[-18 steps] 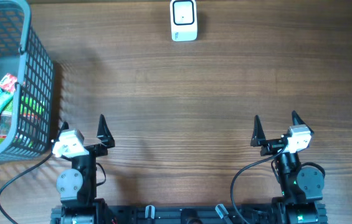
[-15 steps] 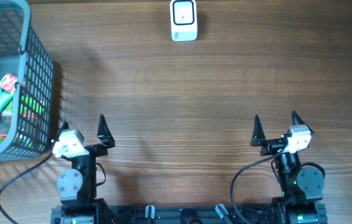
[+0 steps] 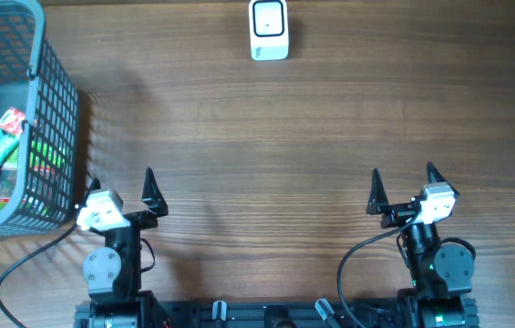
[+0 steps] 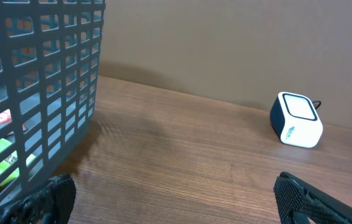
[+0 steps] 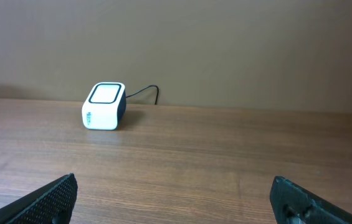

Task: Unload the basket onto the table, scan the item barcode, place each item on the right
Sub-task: 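Move the left gripper toward the grey basket, then grasp the green snack bag inside the basket with the left gripper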

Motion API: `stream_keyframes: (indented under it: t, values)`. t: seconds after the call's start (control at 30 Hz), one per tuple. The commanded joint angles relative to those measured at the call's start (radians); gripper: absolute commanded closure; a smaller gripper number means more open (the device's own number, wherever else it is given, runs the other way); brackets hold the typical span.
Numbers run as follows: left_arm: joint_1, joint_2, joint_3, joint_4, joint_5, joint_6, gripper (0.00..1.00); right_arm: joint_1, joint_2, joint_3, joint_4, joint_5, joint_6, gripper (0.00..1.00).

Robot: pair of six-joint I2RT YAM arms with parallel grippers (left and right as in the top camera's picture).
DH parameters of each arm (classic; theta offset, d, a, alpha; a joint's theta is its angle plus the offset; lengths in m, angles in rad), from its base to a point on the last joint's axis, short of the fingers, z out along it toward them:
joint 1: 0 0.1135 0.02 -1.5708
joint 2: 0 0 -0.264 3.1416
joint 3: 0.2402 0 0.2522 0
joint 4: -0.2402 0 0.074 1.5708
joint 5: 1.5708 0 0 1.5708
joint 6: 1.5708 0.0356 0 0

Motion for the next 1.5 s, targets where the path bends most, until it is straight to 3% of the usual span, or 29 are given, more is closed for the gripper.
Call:
stream_keyframes:
  t: [0.0, 0.57, 0.7, 0.83, 0.87, 1.0, 1.1, 1.27, 1.37, 1.47]
  values:
    - [0.005, 0.0, -0.001, -0.003, -0.016, -0.016, 0.0, -0.002, 0.006, -0.001, 0.004, -0.016, 0.003, 0.0]
    - [0.005, 0.0, -0.001, -0.003, -0.011, -0.016, 0.0, -0.002, 0.006, -0.001, 0.004, -0.016, 0.003, 0.0]
    - [0.005, 0.0, 0.037, -0.002, 0.152, -0.016, 0.0, -0.002, 0.006, -0.001, 0.004, -0.016, 0.002, 0.0]
    - [0.004, 0.012, 0.249, -0.269, 0.18, -0.024, 0.0, -0.002, 0.006, -0.001, 0.004, -0.016, 0.003, 0.0]
    - [0.003, 0.043, 0.374, -0.399, 0.223, -0.024, 0.0, -0.002, 0.006, -0.001, 0.004, -0.016, 0.002, 0.0]
    - [0.003, 0.207, 0.687, -0.568, 0.251, -0.046, 0.0, -0.002, 0.006, -0.001, 0.004, -0.016, 0.003, 0.0]
    - [0.003, 0.496, 1.032, -0.748, 0.33, -0.045, 0.0, -0.002, 0.006, -0.001, 0.004, -0.016, 0.003, 0.0]
    - [0.003, 1.019, 1.582, -1.117, 0.339, -0.043, 0.0, -0.002, 0.006, -0.001, 0.004, -0.016, 0.003, 0.0]
    - [0.003, 1.235, 1.724, -1.099, 0.366, -0.045, 0.0, -0.002, 0.006, -0.001, 0.004, -0.016, 0.002, 0.0]
    - [0.005, 1.337, 1.723, -1.041, 0.239, -0.066, 0.0, -0.002, 0.006, -0.001, 0.004, -0.016, 0.003, 0.0]
